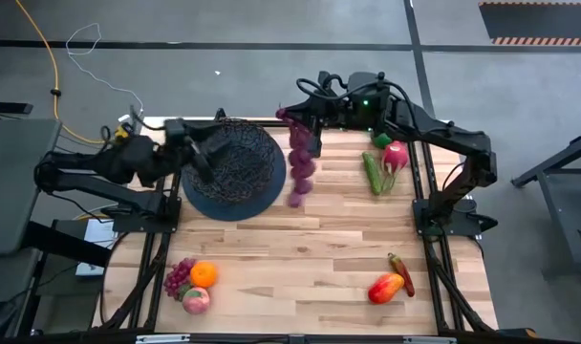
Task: Build produce basket
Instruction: Put the violet onions into the black wire basket
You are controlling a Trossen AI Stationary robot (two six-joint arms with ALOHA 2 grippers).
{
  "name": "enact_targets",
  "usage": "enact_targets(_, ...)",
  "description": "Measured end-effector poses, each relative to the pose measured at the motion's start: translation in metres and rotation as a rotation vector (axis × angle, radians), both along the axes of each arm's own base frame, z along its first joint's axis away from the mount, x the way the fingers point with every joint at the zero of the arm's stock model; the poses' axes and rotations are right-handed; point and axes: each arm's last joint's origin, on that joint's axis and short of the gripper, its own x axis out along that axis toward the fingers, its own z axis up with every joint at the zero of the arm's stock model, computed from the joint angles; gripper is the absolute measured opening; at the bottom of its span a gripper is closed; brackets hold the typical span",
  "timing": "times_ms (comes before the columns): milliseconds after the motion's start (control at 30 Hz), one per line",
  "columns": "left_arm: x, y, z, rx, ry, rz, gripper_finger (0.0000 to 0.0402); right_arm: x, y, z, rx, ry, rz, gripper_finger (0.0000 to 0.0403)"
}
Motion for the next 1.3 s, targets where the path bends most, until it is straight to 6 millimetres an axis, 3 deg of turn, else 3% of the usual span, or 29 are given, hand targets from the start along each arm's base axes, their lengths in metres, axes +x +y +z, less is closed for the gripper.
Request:
enact_targets(300,0.044,0.015,-0.023,-0.172,0.017,-0.082,0.034,0.0,0.002,-0.001,0.015,0.005,0.07,0.0)
enact_targets(800,0.11,0.044,-0.053,-0.153,-0.024,-0.002,0.034,0.0,0.003,-0.001,0.013,0.005,0.062,0.0)
enact_targets(1300,0.137,0.051,-0.069,-0.108,-0.069,0.063,0.034,0.001,0.002,0.003,0.073,-0.047,0.049,0.0)
